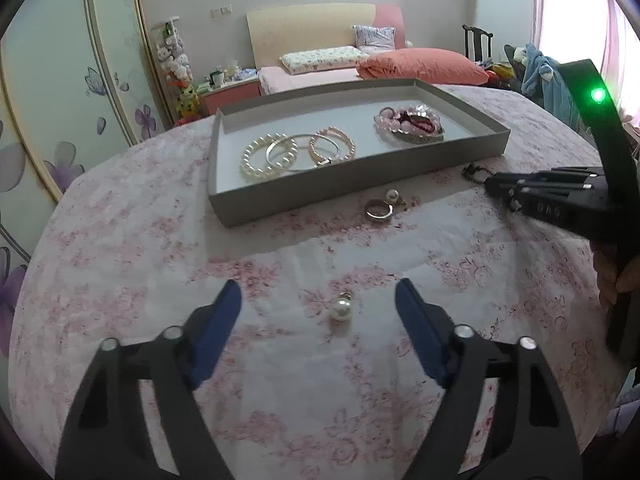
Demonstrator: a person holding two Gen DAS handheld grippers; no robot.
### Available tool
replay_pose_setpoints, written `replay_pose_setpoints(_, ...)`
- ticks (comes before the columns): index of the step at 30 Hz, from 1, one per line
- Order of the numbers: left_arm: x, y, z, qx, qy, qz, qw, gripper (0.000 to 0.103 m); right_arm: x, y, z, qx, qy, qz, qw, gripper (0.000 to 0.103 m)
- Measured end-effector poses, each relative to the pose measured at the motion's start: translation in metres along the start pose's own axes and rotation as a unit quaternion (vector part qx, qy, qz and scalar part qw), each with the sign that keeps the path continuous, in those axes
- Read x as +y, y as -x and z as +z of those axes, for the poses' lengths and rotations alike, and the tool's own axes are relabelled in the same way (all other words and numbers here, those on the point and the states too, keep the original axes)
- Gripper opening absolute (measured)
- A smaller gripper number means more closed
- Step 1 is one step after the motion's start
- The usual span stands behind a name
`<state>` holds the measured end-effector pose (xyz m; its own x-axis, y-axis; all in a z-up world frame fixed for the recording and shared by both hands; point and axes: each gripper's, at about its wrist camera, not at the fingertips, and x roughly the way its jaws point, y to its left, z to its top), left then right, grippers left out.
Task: Organize jewelry
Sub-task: 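Grasp and lift the black beaded bracelet with the right tool while the left tool approaches a pearl earring, then grasp the pearl earring with the left tool while the right tool holds the black bracelet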
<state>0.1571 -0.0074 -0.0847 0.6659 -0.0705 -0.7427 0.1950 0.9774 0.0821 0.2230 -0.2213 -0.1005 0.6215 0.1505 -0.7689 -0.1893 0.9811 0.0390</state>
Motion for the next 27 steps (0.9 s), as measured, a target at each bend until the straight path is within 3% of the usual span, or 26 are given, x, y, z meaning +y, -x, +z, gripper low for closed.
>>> replay_pose_setpoints(5, -0.003, -0.015, 0.0, 0.027, 0.017, -0.006, 0.9995, 0.044, 0.0, 0.0, 0.0, 0.0, 0.002, -0.003, 1.0, 0.011)
replay_pose_setpoints(6, -0.005, -0.017, 0.0, 0.033, 0.017, -0.007, 0.9993, 0.042, 0.0, -0.001, 0.0, 0.0, 0.001, -0.002, 1.0, 0.012)
replay_pose_setpoints(11, -0.008, -0.017, -0.001, 0.031, 0.023, -0.008, 0.9992, 0.014, 0.002, 0.0, -0.001, 0.0, -0.001, 0.001, 1.0, 0.012)
replay_pose_setpoints(20, 0.006, -0.04, 0.024, 0.034, 0.046, 0.018, 0.9982, 0.014, 0.005, -0.003, 0.001, 0.0, 0.006, 0.001, 1.0, 0.012)
replay_pose_setpoints(27, 0.014, -0.041, 0.026, 0.033, 0.064, 0.006, 0.9974, 0.015, 0.0, -0.003, 0.0, 0.001, -0.003, 0.011, 1.0, 0.012)
